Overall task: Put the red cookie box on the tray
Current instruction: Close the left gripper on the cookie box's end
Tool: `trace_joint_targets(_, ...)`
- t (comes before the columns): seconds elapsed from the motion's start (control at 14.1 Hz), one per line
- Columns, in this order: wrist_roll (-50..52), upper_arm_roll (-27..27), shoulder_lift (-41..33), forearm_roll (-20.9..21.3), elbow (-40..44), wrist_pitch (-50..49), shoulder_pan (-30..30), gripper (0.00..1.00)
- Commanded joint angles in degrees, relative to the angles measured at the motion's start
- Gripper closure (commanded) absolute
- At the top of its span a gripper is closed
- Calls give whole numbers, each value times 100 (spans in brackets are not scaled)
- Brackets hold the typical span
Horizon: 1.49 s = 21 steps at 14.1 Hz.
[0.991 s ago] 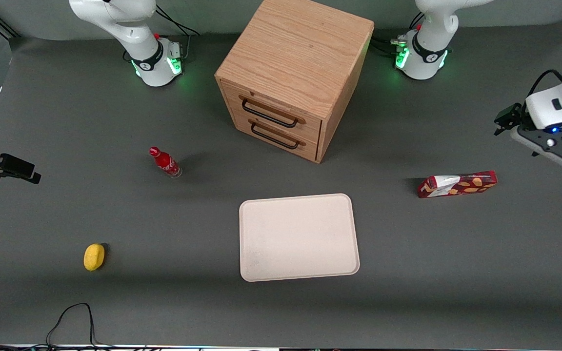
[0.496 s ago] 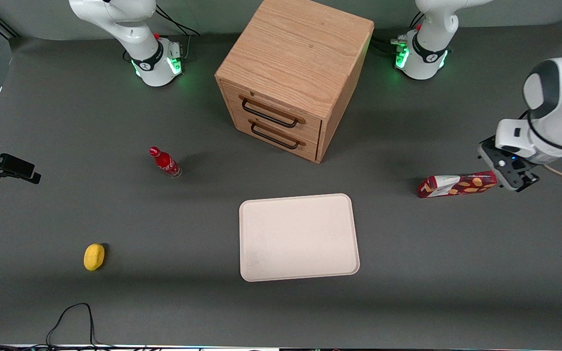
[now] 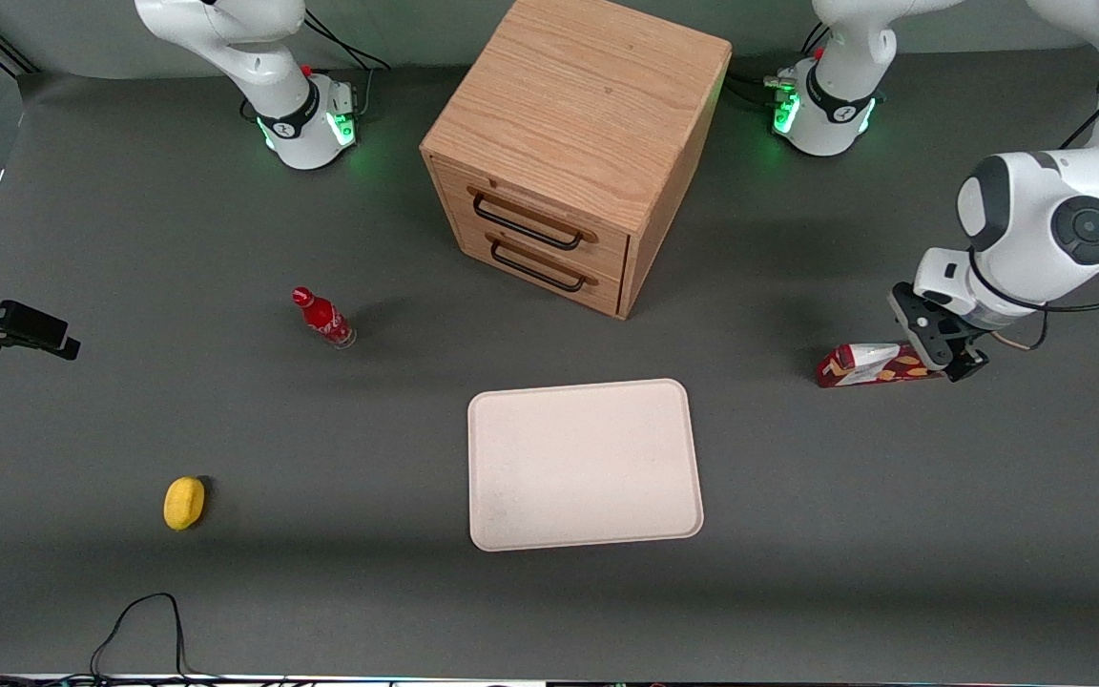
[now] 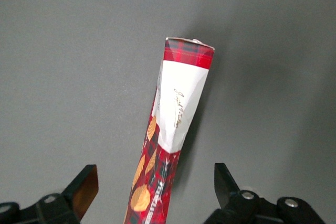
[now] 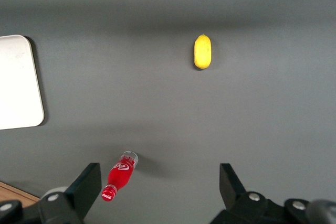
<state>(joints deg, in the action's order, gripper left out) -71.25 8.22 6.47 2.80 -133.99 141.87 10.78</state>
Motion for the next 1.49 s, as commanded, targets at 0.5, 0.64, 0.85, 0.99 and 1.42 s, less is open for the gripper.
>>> trace_joint_targets(0.5, -135, 4, 539, 432, -294, 1070, 11, 14)
trace_joint_targets(0.64, -354, -5, 610, 423, -294, 1167, 11, 29)
trace_joint_targets(0.85, -364, -14, 671, 423, -312, 1220, 11, 59)
trace_joint_targets(0.99, -390, -14, 671, 423, -312, 1203, 20, 92)
trace_joint_targets(1.42, -338, -127, 470, 388, -259, 1010, 38, 100)
